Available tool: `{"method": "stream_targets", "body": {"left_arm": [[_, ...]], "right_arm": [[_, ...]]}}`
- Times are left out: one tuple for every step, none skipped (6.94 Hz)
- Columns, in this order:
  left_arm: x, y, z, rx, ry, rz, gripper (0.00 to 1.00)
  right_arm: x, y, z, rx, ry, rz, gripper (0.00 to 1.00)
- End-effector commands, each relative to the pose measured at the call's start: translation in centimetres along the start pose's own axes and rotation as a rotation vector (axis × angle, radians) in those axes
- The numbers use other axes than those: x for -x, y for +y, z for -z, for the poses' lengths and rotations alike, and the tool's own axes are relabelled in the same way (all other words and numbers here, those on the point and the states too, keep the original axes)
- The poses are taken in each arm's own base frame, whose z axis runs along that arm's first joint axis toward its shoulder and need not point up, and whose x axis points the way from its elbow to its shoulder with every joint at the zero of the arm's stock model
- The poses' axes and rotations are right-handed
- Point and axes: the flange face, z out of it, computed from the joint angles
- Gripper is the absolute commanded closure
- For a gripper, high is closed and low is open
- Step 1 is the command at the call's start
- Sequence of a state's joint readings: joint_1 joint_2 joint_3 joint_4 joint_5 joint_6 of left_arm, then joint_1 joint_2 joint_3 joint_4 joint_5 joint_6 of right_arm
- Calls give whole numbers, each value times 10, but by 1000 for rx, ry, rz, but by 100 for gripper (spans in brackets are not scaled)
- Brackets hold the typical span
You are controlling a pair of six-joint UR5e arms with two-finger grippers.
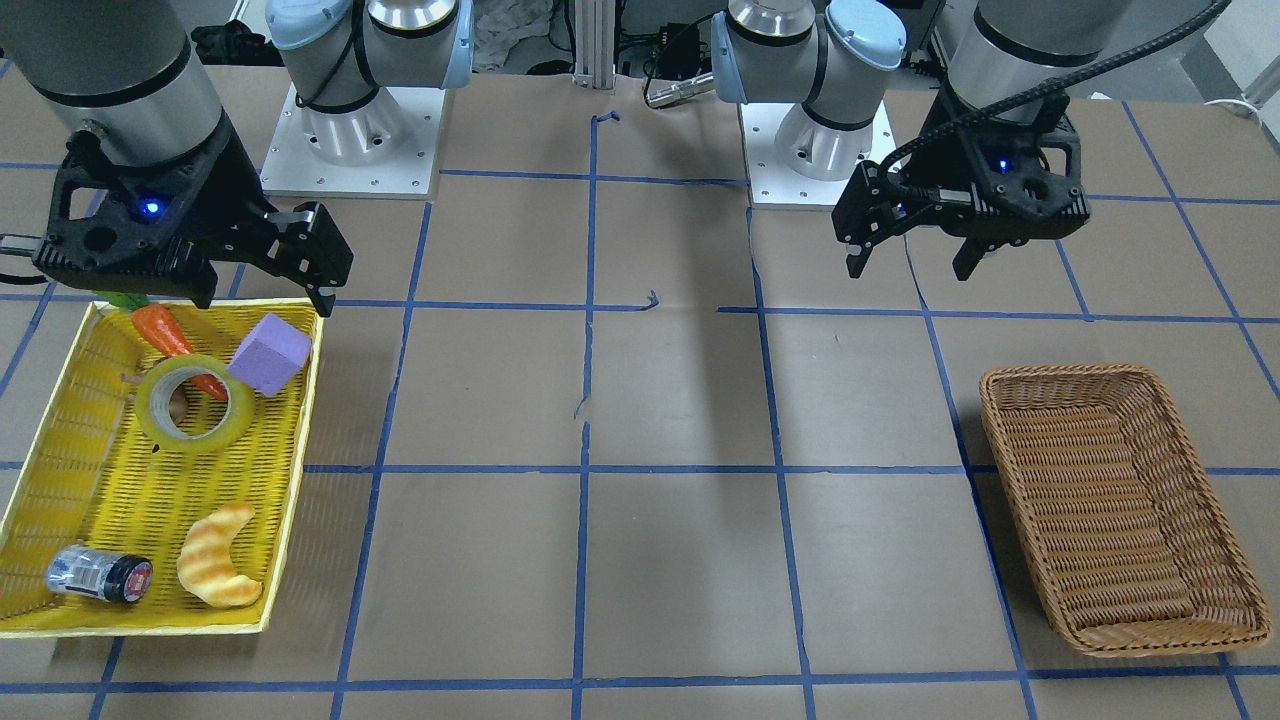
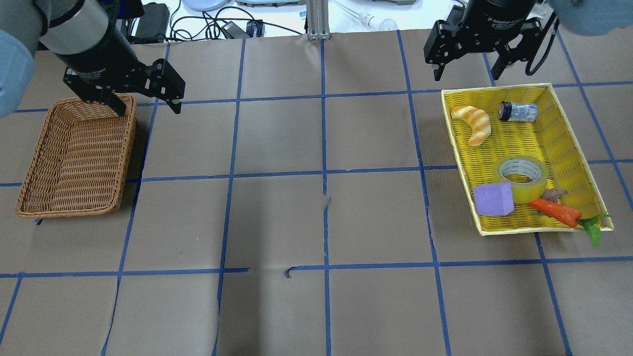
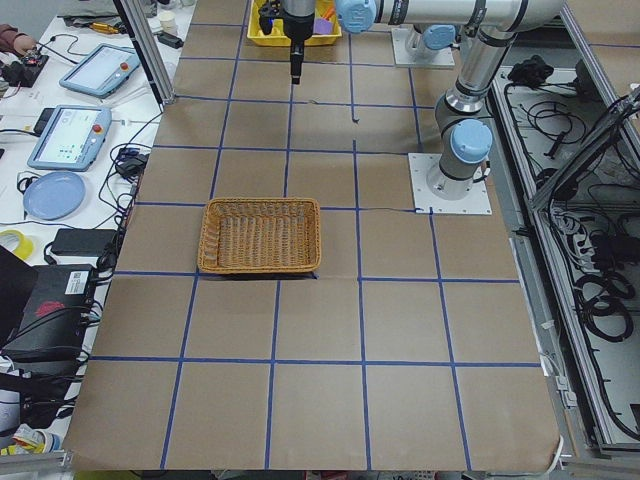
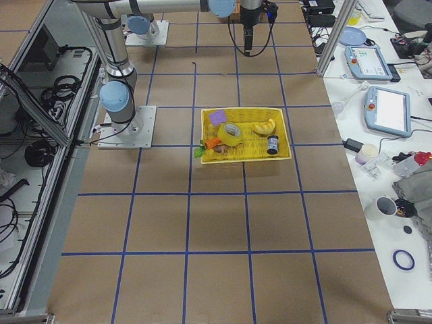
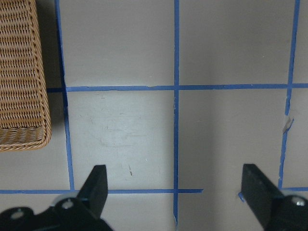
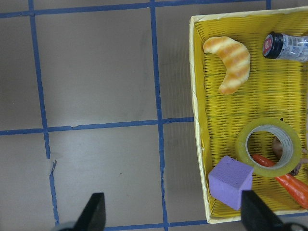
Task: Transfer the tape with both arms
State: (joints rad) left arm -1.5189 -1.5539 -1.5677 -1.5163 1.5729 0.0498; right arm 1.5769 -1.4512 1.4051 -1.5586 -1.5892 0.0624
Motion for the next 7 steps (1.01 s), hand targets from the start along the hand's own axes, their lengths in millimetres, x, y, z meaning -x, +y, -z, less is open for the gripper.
{"method": "stream_targets", "body": {"left_arm": [[-1, 0, 0, 1, 2, -1, 0], [-1, 0, 0, 1, 2, -1, 0], [-1, 0, 0, 1, 4, -1, 0], [-1, 0, -1, 7, 4, -1, 0], [-1, 1, -1, 8, 4, -1, 0], [-2, 1, -2, 10, 6, -2, 0], [-2, 1, -2, 11, 6, -2, 0]], "right_arm": [[0, 0, -1, 2, 0, 3, 0], [0, 0, -1, 2, 0, 1, 0], [0, 0, -1, 2, 0, 1, 0], [0, 0, -1, 2, 0, 3, 0], [0, 0, -1, 2, 0, 3, 0], [0, 0, -1, 3, 0, 3, 0], [0, 0, -1, 3, 0, 1, 0]]}}
